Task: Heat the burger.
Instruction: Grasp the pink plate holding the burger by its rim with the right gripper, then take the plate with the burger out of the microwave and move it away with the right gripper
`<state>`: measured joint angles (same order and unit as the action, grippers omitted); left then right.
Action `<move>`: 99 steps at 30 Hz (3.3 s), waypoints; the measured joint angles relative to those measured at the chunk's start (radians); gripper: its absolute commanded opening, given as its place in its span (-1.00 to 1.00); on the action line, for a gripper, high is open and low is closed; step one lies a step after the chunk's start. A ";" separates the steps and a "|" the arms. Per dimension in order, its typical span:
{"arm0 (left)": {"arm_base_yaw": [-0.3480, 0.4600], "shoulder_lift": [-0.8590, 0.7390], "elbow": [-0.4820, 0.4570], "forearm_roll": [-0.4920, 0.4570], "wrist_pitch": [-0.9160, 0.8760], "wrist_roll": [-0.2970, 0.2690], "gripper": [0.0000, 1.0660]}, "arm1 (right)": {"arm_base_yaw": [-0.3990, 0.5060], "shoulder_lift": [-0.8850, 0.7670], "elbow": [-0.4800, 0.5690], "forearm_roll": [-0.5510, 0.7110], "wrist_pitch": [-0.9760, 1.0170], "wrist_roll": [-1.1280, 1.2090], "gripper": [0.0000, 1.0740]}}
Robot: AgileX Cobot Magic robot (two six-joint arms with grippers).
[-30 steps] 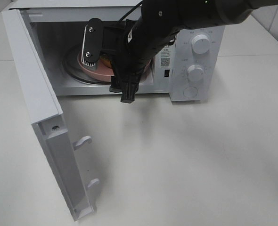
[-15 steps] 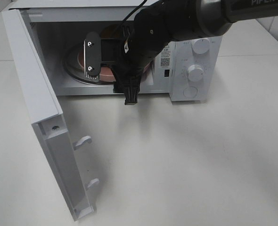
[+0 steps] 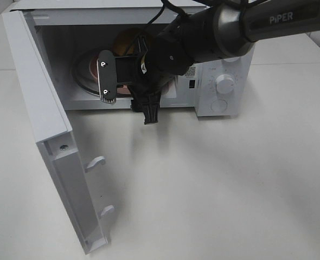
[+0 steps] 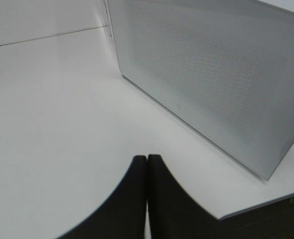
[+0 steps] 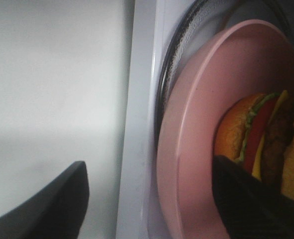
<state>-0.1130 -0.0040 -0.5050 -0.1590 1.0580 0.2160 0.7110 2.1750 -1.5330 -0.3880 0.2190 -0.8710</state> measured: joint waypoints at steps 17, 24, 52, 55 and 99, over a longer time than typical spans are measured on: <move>0.000 0.000 0.000 0.000 0.000 0.000 -0.99 | -0.046 0.055 -0.006 -0.033 -0.079 0.045 0.30; 0.000 0.000 0.000 0.000 0.000 0.000 -0.99 | -0.047 0.071 -0.006 -0.033 -0.080 0.047 0.30; 0.000 0.000 0.000 0.000 0.000 0.000 -0.99 | -0.105 0.109 -0.006 -0.084 -0.102 0.047 0.27; 0.000 0.000 0.000 0.000 0.000 0.000 -0.99 | -0.105 0.110 -0.006 -0.084 -0.103 0.047 0.11; 0.000 -0.001 0.000 0.000 0.000 0.000 -0.99 | -0.089 -0.059 0.075 0.127 0.079 -0.289 -1.00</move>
<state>-0.1130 -0.0050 -0.5050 -0.1590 1.0580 0.2160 0.6220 2.1160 -1.4580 -0.2610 0.2980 -1.1600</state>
